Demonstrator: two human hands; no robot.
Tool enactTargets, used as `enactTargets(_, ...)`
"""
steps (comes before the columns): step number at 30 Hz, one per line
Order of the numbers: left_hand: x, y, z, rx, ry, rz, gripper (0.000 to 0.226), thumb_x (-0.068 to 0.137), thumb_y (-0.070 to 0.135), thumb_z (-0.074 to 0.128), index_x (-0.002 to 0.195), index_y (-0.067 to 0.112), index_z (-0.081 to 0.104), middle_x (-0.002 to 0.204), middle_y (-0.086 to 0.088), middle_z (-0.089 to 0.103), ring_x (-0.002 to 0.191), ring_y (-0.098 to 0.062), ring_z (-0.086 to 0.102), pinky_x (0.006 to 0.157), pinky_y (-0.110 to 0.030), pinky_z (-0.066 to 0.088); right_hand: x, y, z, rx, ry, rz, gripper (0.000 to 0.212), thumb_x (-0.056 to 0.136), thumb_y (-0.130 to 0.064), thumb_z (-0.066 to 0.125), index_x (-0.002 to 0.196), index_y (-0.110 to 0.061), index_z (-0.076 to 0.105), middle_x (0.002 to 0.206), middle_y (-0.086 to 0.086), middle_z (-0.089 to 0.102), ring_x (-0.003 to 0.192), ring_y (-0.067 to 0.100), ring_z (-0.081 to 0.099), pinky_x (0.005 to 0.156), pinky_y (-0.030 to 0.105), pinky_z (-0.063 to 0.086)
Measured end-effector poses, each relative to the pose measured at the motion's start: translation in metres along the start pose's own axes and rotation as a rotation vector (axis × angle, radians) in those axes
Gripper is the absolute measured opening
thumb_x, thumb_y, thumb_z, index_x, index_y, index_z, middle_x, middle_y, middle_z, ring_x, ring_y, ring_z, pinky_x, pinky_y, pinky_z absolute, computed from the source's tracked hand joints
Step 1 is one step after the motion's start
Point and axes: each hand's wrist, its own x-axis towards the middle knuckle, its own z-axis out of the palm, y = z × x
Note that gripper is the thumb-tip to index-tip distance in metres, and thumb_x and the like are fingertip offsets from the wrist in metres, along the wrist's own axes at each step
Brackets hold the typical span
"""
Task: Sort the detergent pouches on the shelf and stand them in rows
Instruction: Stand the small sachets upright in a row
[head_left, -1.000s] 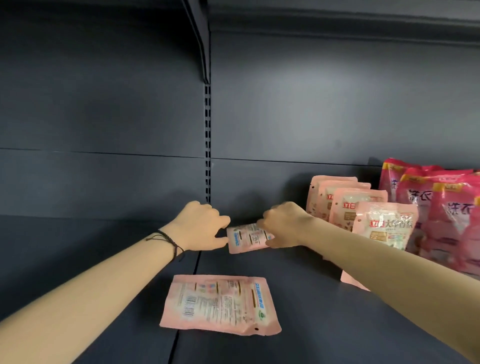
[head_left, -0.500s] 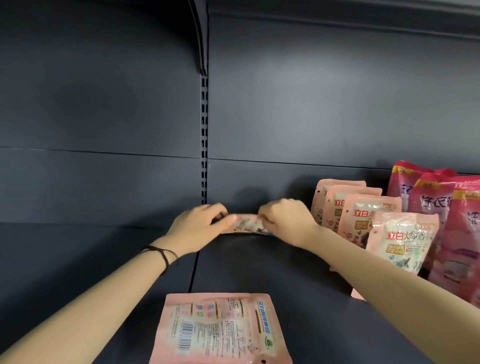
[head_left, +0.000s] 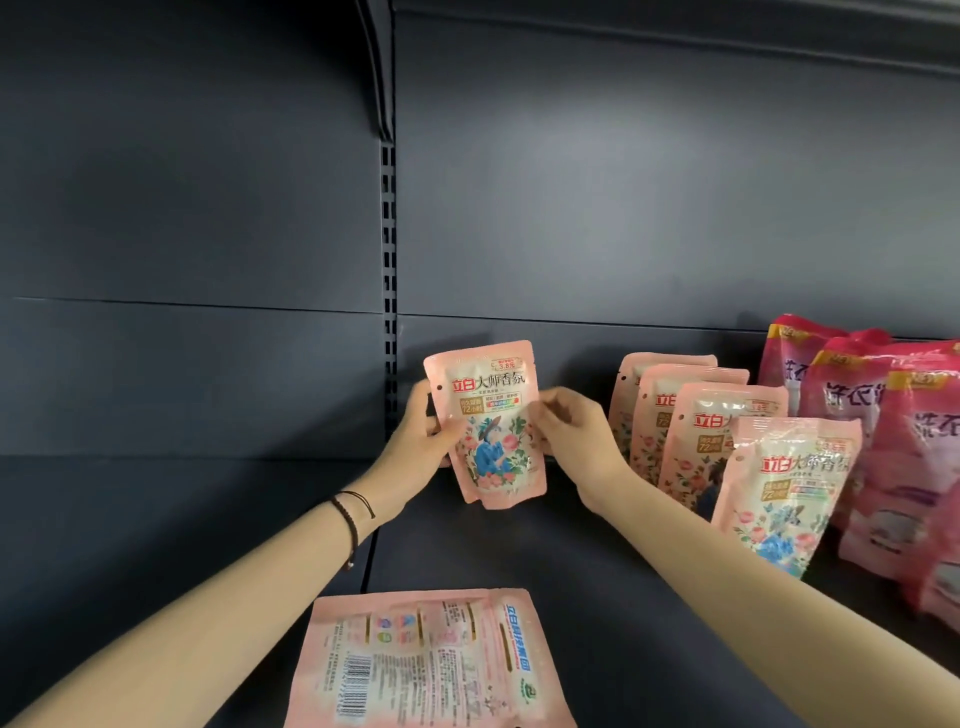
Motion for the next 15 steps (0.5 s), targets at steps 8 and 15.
enactTargets(8,-0.006,0.004,0.002,0.075,0.003,0.008,0.015,0.098,0.011,0.05,0.109,0.02,0.055,0.102,0.003,0.071,0.095,-0.014,0.07,0.068,-0.028,0.06,-0.017,0.007,-0.006,-0.116,0.096,-0.039,0.01,0.096,-0.009,0.054,0.088,-0.014,0.057,0.102,0.004,0.068,0.094,0.016,0.066,0.077,0.031,0.057)
enactTargets(15,-0.025,0.046,0.01,0.116,0.052,0.11,0.013,0.097,0.01,0.052,0.108,0.011,0.058,0.093,0.003,0.074,0.086,-0.009,0.071,0.066,-0.028,0.06,-0.046,-0.013,-0.024,0.057,0.104,-0.142,0.009,0.098,-0.008,0.05,0.094,-0.005,0.058,0.098,0.006,0.07,0.092,0.016,0.068,0.08,0.035,0.059)
